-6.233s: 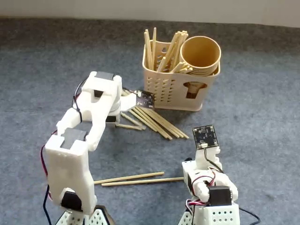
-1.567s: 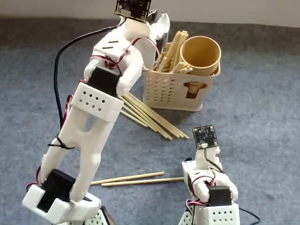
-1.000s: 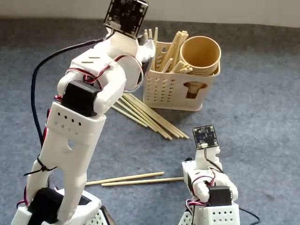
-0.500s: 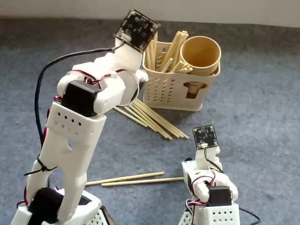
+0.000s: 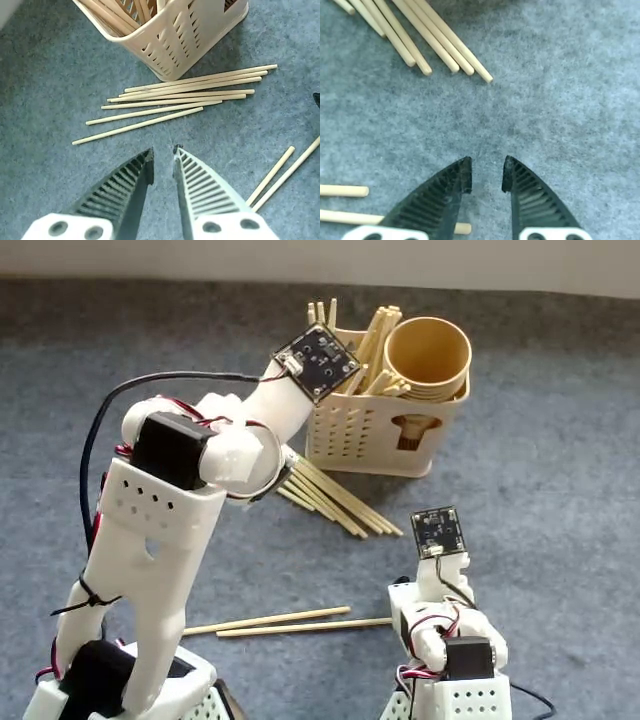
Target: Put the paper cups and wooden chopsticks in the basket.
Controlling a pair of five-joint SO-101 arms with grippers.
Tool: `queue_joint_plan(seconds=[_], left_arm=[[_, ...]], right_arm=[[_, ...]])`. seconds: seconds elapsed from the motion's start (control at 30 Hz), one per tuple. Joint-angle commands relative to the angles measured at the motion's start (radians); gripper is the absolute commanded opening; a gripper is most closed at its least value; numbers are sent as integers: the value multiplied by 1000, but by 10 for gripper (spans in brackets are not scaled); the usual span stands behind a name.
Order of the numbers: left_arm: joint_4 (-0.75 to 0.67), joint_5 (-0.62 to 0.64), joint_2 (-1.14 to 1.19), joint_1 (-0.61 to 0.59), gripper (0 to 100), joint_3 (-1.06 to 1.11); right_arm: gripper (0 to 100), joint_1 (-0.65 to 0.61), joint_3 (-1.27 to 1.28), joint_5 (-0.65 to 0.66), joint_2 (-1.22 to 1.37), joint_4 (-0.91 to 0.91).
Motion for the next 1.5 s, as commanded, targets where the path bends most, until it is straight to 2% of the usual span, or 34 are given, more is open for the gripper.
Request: queue_joint_plan(seconds=[0.0, 0.37, 0.53, 0.77, 1.0, 1.47], left_arm=[[18, -9, -50, 21, 88, -4], [14, -14, -50, 27, 90, 160], [14, -11, -50, 25, 152, 239], [11, -15, -50, 27, 121, 366], [-115, -15, -50, 39, 120, 585], [-348, -14, -50, 228, 123, 901]], right_arm=[[119, -2, 117, 11, -10, 5], [119, -2, 117, 11, -10, 5], [119, -2, 117, 11, -10, 5], [119, -2, 117, 11, -10, 5], [119, -2, 117, 11, -10, 5], [119, -2, 117, 11, -10, 5]])
